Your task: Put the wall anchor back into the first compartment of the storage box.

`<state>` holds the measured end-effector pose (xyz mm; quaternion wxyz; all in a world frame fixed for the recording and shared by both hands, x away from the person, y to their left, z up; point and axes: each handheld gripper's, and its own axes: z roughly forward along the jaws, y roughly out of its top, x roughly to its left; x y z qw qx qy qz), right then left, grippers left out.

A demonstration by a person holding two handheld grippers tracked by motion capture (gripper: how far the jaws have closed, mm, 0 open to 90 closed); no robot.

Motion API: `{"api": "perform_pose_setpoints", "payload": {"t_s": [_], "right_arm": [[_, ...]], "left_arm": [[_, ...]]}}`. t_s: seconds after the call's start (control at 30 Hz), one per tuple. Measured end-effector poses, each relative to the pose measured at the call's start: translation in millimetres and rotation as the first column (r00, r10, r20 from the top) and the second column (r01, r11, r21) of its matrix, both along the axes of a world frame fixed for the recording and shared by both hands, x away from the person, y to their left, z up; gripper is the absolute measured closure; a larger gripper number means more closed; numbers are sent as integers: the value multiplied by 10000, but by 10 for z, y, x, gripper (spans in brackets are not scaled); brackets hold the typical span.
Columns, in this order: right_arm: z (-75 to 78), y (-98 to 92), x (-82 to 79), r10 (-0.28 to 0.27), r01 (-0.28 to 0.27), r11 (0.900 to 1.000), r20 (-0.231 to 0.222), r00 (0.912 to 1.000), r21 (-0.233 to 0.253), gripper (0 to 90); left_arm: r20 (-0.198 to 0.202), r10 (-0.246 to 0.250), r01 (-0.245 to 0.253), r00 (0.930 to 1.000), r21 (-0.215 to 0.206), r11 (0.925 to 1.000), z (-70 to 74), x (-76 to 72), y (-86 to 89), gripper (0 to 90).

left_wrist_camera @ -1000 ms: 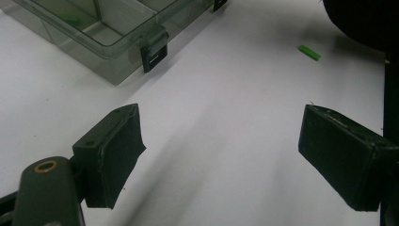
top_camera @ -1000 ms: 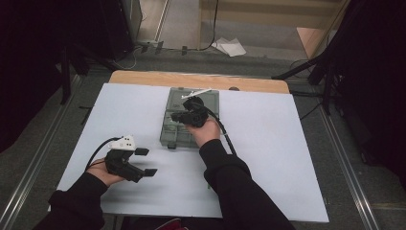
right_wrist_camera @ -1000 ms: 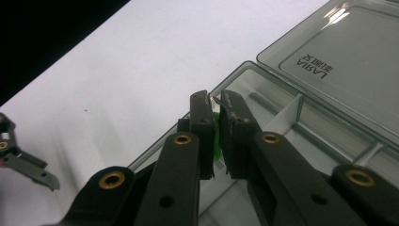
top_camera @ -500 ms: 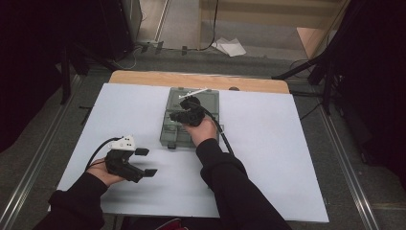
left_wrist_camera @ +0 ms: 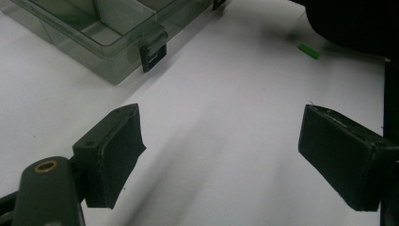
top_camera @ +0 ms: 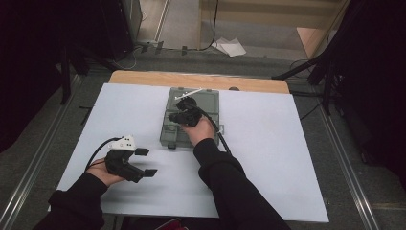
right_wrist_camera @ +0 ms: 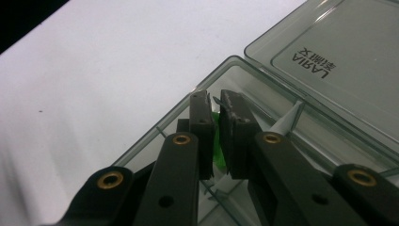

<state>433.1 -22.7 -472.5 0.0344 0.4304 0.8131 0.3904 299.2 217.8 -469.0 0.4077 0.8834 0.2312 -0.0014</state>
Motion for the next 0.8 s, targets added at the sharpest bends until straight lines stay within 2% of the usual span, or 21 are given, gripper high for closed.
{"api": "perform_pose_setpoints", "payload": {"t_s": [0.13, 0.23, 0.37, 0.6, 0.8], "right_arm": [[-20, -2, 12, -26, 26, 10000, -110, 9999, 50, 848], [-25, -2, 13, 24, -24, 10000, -34, 10000, -13, 829], [-1, -15, 6, 83, -83, 10000, 35, 10000, -14, 752], [60, -87, -35, 313, -314, 9989, 41, 9995, 334, 530], [156, -132, -142, 716, -735, 9951, 315, 9969, 657, 426]], "left_arm": [[-7, -17, 17, 10000, -9, 10000, 1, -2, -2, 137], [9, -21, 21, 10000, 1, 10000, 2, -1, 2, 137], [39, -33, 33, 10000, 6, 10000, 3, 1, 4, 137], [35, 2, -2, 10000, 20, 10000, 5, -1, 7, 137], [26, 12, -13, 10000, 53, 10000, 5, -1, 6, 137]]}}
